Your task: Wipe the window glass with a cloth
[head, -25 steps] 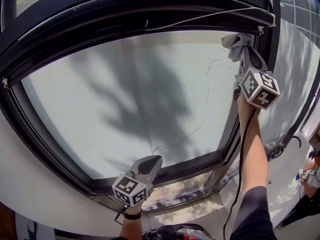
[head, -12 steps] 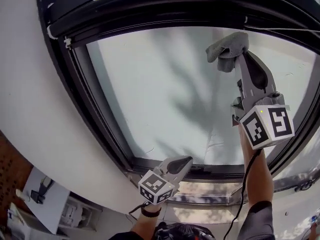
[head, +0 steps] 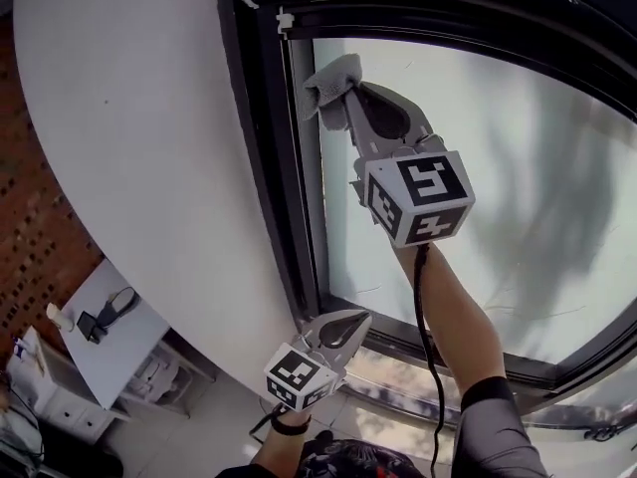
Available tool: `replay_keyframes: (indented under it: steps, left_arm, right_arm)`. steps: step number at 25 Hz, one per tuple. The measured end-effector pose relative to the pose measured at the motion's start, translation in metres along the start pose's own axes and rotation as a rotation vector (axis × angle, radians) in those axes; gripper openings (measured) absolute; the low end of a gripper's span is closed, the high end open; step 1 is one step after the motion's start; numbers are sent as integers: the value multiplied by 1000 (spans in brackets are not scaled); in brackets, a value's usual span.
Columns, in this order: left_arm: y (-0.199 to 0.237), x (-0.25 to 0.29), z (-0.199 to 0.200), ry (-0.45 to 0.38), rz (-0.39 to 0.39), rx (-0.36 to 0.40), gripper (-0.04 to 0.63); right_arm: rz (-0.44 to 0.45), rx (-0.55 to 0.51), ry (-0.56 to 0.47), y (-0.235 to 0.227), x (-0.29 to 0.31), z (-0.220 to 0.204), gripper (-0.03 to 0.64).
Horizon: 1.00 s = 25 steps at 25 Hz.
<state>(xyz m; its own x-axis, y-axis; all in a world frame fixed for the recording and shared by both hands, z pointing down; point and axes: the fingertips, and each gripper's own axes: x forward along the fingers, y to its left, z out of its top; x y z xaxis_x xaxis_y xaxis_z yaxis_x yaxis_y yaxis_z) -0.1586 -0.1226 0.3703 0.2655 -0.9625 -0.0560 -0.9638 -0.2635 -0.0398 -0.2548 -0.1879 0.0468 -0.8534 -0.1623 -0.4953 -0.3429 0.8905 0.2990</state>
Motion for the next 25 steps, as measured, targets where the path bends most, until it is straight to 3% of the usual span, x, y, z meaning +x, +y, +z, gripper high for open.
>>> replay_keyframes:
  steps: [4,10,14,20,25]
  left_arm:
    - [25,-19,11,-22,35,13,1]
    - [26,-24,10,-10,-1,27,1]
    - [30,-24,13,-21,-15,21,1]
    - [12,-4,0,10,-116,-13,1]
    - [-9,20,-3,22,-188,-19,1]
  right_arm:
    - [-5,23,45,7,30,-24,15]
    - [-12,-76,79,11,41,-34,15]
    - [-35,-72,85,4,31,-31,15]
    - [-68,4,52,-23,-6,-21,15]
    - [-136,-27,25,-57,-51,1,15]
